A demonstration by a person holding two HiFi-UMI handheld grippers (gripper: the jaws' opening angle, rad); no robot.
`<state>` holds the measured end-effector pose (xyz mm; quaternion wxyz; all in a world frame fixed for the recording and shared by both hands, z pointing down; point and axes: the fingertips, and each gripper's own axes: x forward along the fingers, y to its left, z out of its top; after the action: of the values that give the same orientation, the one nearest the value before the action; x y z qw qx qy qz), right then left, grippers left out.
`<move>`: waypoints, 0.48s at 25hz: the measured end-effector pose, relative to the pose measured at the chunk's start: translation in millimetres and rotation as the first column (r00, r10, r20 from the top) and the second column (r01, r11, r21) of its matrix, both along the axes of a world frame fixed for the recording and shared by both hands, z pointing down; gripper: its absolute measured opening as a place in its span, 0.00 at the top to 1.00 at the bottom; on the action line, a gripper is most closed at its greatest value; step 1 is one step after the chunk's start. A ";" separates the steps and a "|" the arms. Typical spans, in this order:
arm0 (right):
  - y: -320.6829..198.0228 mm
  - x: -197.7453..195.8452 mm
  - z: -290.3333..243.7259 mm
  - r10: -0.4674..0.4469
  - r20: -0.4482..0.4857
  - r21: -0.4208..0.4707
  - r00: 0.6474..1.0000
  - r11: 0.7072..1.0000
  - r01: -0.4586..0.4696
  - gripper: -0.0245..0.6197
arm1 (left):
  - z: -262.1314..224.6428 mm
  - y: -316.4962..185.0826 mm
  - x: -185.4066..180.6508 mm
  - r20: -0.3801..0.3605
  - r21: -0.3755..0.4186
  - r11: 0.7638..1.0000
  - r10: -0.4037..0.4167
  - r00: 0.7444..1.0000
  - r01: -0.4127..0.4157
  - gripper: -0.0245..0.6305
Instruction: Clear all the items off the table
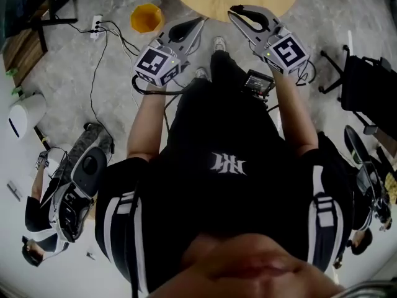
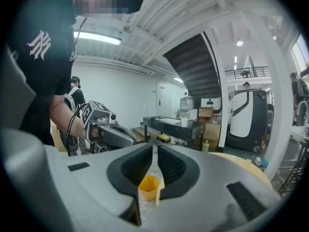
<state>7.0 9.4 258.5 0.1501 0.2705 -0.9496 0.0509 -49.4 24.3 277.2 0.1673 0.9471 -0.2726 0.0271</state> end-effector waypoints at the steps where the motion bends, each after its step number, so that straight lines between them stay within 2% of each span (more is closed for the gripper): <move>1: -10.8 0.8 8.8 -0.008 0.000 -0.014 1.000 1.000 0.008 0.90 | 7.0 -10.1 1.1 0.008 -0.010 1.000 -0.002 1.000 0.002 0.95; 3: -31.2 5.4 23.5 -0.021 0.011 -0.041 1.000 0.999 0.021 0.84 | 20.2 -28.4 6.0 0.020 -0.031 0.999 -0.007 1.000 0.008 0.95; 7: -67.4 24.7 47.2 -0.050 0.012 -0.055 0.999 0.997 0.051 0.84 | 45.5 -59.1 24.6 0.063 -0.063 0.998 -0.021 0.998 0.025 0.95; 9: -80.5 33.5 62.9 -0.072 -0.004 -0.068 0.997 0.995 0.071 0.75 | 59.0 -70.4 31.2 0.090 -0.071 0.997 -0.032 0.995 0.038 0.95; 12: -98.9 38.0 91.0 -0.116 -0.039 -0.076 0.993 0.991 0.112 0.73 | 82.0 -86.0 33.2 0.116 -0.077 0.995 -0.049 0.992 0.059 0.95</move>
<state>45.0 -89.5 349.4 0.1832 0.2111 -0.9575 0.0714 -16.2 -61.7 359.2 0.1902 0.9287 -0.3059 0.0875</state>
